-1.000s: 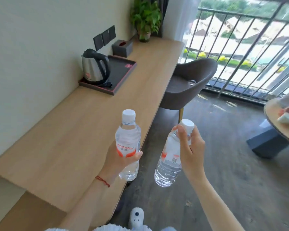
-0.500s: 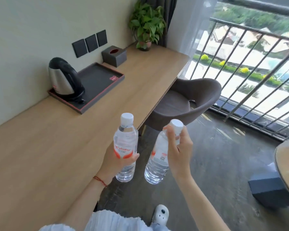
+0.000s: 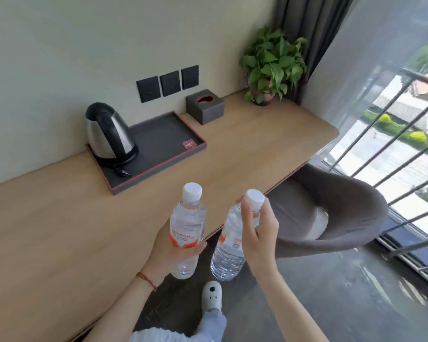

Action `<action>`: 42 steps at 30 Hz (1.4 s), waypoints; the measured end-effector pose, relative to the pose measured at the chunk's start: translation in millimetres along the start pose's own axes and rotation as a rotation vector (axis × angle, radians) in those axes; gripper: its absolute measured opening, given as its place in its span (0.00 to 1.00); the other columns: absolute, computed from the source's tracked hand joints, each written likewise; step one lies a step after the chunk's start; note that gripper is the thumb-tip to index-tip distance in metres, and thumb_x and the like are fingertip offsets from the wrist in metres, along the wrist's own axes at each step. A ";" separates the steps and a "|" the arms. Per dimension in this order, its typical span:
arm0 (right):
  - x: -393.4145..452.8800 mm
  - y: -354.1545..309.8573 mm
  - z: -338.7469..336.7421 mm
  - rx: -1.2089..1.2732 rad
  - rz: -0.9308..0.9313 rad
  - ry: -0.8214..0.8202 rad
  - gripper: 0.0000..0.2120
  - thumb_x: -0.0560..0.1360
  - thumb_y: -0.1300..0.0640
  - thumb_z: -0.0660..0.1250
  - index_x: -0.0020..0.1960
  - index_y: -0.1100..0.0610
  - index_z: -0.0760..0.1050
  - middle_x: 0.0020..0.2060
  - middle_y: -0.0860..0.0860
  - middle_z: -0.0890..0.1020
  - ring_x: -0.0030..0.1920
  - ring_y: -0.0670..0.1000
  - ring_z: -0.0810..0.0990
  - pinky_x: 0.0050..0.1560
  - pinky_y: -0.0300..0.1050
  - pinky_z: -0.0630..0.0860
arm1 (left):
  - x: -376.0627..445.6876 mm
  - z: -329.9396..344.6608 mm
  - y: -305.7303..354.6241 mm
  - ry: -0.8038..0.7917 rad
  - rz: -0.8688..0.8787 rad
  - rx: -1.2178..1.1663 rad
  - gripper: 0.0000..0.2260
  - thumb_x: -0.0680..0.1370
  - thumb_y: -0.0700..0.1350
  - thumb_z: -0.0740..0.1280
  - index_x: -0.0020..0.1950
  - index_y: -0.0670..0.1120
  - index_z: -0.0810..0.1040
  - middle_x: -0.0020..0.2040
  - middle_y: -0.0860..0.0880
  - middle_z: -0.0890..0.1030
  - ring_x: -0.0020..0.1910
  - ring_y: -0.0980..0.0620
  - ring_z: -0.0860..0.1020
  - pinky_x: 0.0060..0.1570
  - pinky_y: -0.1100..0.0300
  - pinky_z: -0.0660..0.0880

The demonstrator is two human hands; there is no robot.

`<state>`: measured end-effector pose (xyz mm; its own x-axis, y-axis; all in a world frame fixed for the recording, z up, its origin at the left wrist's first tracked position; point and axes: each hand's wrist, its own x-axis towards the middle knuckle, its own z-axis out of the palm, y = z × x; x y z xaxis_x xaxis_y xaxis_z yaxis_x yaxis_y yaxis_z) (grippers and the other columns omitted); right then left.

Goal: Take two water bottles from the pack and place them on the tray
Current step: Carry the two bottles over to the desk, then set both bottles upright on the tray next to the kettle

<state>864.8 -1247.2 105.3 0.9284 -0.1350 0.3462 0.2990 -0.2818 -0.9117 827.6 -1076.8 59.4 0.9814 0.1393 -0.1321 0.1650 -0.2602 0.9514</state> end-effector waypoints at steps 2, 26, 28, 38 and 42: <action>32.0 14.8 8.4 0.006 -0.014 -0.064 0.10 0.76 0.47 0.57 0.44 0.52 0.72 0.35 0.50 0.78 0.37 0.45 0.75 0.38 0.29 0.70 | 30.4 6.8 -1.6 0.033 -0.039 -0.024 0.20 0.62 0.36 0.79 0.45 0.53 0.76 0.42 0.54 0.82 0.44 0.59 0.81 0.48 0.61 0.77; 263.7 156.3 99.8 0.039 -0.216 -0.952 0.14 0.76 0.49 0.57 0.53 0.58 0.72 0.48 0.52 0.78 0.47 0.40 0.74 0.50 0.20 0.66 | 219.9 74.0 1.7 0.774 -0.339 -0.169 0.33 0.57 0.32 0.79 0.59 0.42 0.70 0.59 0.40 0.75 0.57 0.45 0.76 0.60 0.49 0.75; 266.8 160.0 101.2 0.043 -0.225 -0.953 0.14 0.76 0.49 0.57 0.54 0.58 0.72 0.48 0.52 0.79 0.47 0.40 0.75 0.49 0.20 0.67 | 220.9 77.9 -2.9 0.756 -0.365 -0.184 0.34 0.57 0.32 0.80 0.59 0.41 0.69 0.60 0.38 0.74 0.57 0.45 0.75 0.59 0.51 0.74; 285.1 143.5 108.9 0.019 -0.351 -0.962 0.16 0.71 0.49 0.64 0.48 0.61 0.76 0.43 0.51 0.81 0.42 0.41 0.77 0.44 0.21 0.69 | 198.4 55.7 5.5 0.563 -0.271 -0.301 0.48 0.53 0.54 0.81 0.69 0.55 0.63 0.64 0.49 0.74 0.63 0.52 0.73 0.65 0.52 0.72; 300.4 130.6 104.2 -0.332 -0.646 -0.945 0.17 0.68 0.43 0.69 0.42 0.58 0.74 0.39 0.49 0.78 0.41 0.51 0.76 0.29 0.42 0.72 | 198.9 33.6 35.5 0.506 -0.089 -0.036 0.36 0.58 0.61 0.77 0.64 0.63 0.69 0.58 0.60 0.77 0.62 0.59 0.74 0.59 0.69 0.71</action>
<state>1205.7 -1225.6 67.2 0.4631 0.8365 0.2928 0.8285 -0.2913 -0.4782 1032.0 -1090.5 57.5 0.7920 0.6064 -0.0702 0.2335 -0.1947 0.9527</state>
